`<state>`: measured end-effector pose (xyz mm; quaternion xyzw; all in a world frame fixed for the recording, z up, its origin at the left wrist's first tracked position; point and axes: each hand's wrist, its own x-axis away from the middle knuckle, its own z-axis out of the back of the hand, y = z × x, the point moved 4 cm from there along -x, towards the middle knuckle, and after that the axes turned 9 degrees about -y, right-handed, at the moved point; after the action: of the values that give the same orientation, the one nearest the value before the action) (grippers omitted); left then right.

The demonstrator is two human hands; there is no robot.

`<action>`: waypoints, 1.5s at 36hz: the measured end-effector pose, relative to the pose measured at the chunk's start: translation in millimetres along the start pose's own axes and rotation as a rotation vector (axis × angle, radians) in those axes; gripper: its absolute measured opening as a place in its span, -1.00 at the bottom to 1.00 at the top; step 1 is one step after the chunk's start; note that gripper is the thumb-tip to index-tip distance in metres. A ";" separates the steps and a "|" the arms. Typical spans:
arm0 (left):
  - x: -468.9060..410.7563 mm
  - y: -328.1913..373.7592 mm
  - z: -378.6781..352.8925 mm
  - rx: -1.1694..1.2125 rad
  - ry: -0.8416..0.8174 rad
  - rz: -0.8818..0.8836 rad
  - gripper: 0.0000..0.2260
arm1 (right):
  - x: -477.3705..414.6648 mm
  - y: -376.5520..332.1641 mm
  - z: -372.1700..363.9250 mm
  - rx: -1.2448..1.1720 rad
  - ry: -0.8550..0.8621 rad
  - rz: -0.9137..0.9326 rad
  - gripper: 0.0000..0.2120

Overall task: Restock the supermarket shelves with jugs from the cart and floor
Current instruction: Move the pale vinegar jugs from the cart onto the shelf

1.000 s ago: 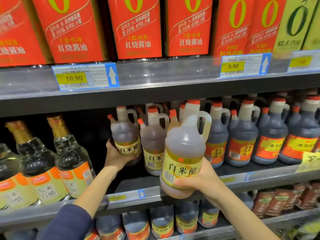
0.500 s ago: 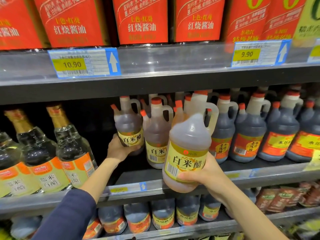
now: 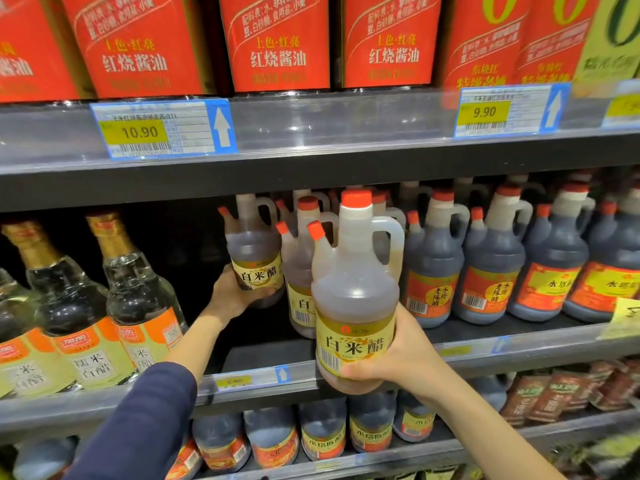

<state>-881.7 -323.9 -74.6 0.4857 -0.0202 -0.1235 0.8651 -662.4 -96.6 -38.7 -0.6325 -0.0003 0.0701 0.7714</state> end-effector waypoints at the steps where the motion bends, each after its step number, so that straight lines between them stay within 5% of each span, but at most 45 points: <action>1: -0.1 -0.8 0.1 0.007 -0.004 -0.002 -0.24 | 0.1 0.3 0.1 0.008 0.001 0.000 -0.17; 9: 20.3 12.8 -9.8 0.049 0.065 0.059 -0.20 | -4.0 0.9 4.0 0.034 0.018 0.010 -0.17; 14: 93.6 61.0 -21.4 0.183 0.248 -0.157 -0.48 | -6.3 0.2 5.8 -0.001 0.005 0.016 -0.16; 20: 144.6 89.3 -53.1 0.303 -0.158 -0.337 -0.45 | -9.6 1.8 7.0 -0.029 -0.018 0.012 -0.17; 30: 146.1 120.1 -76.9 0.274 -0.380 -0.293 -0.38 | -4.4 -2.2 9.5 0.000 -0.067 0.091 -0.23; 54: 166.8 86.7 15.7 0.229 0.046 -0.389 -0.20 | -43.7 -41.0 -71.3 0.229 0.020 0.440 -0.32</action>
<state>-705.8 -332.8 -7.2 0.5780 0.0798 -0.2737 0.7646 -694.9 -178.7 -9.1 -0.5263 0.1531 0.2299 0.8042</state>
